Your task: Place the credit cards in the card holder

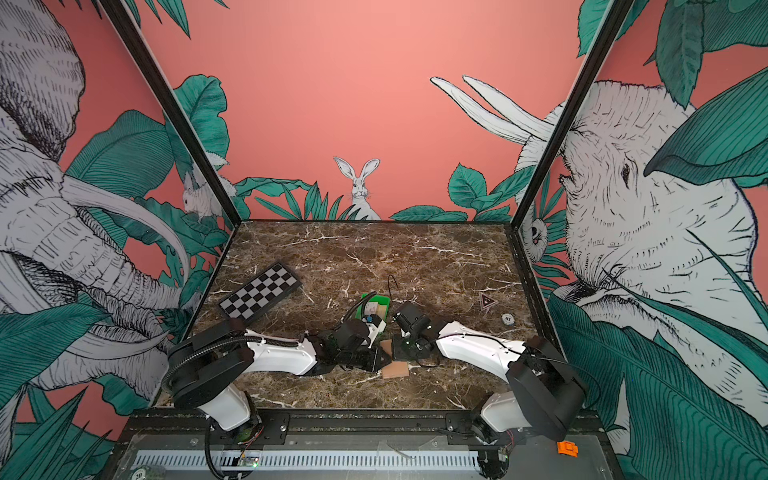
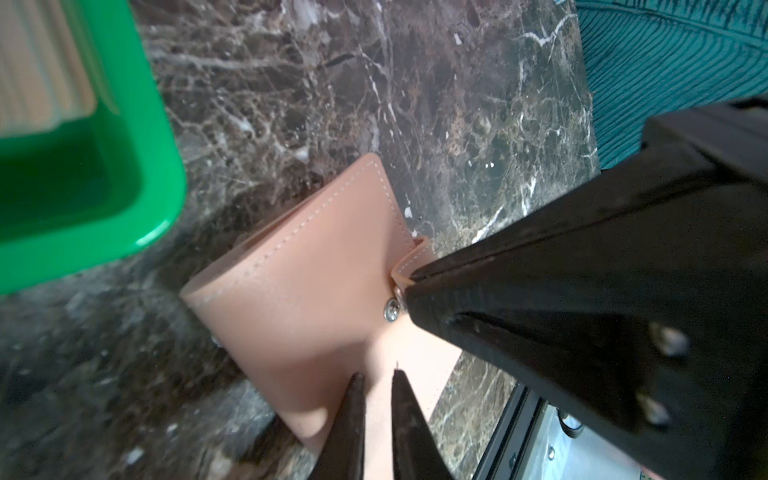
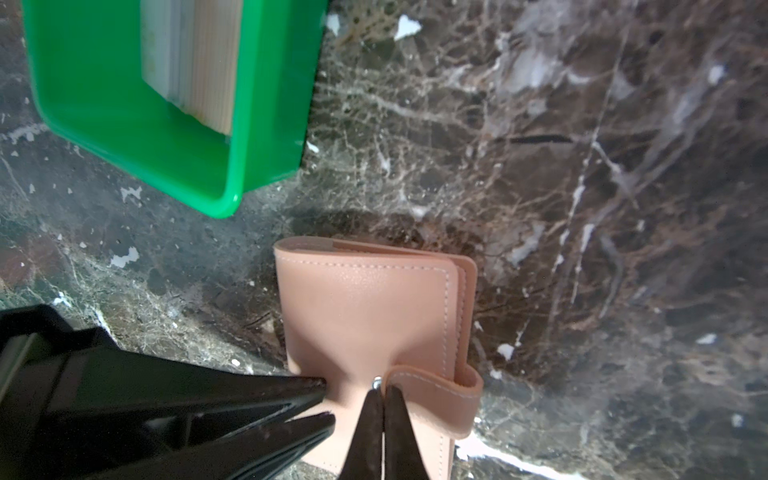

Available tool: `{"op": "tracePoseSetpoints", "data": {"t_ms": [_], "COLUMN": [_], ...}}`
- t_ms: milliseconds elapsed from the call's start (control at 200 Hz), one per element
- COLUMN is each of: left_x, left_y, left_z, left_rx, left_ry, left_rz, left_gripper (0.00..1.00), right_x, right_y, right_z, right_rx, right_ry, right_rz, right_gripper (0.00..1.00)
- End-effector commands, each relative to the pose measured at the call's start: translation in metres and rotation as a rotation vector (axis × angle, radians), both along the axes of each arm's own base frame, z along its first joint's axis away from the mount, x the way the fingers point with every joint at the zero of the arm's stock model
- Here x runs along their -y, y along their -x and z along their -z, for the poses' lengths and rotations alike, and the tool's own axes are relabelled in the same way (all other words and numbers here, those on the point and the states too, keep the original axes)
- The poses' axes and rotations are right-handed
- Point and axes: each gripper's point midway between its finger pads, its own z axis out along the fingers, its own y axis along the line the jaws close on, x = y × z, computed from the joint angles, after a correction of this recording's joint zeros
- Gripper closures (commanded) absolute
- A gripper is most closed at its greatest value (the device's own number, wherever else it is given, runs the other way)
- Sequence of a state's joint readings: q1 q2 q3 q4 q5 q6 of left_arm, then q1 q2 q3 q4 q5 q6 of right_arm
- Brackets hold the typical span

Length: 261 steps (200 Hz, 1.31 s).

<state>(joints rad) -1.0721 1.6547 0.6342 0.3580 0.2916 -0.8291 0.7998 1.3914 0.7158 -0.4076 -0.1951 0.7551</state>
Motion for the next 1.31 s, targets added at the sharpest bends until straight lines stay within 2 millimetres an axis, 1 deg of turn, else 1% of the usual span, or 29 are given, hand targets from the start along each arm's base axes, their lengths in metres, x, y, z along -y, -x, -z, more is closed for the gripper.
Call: {"op": "tracePoseSetpoints", "data": {"t_ms": [0,260,555,1045,1300], "left_x": [-0.005,-0.005,-0.004,-0.003,-0.002], "left_y": [0.007,0.008,0.008,0.009,0.009], "left_z": [0.013,0.015,0.014,0.015,0.015], "left_rx": [-0.021,-0.028,-0.029,-0.031,-0.031], "left_ry": [-0.043,-0.041,-0.041,-0.042,-0.04], "left_rz": [0.005,0.007,0.006,0.009,0.011], "left_gripper": [0.84,0.84,0.84,0.85,0.84], "right_x": [-0.008,-0.007,-0.012,-0.011,-0.011], "right_y": [-0.004,0.002,0.001,0.001,0.001], "right_z": [-0.004,0.003,-0.001,-0.009,0.0], "right_rx": [0.013,-0.005,0.005,0.026,0.008], "right_ry": [-0.01,0.014,-0.012,-0.025,-0.004], "right_rz": [-0.007,-0.021,-0.02,-0.018,-0.017], "right_gripper": [1.0,1.0,1.0,1.0,1.0]}}
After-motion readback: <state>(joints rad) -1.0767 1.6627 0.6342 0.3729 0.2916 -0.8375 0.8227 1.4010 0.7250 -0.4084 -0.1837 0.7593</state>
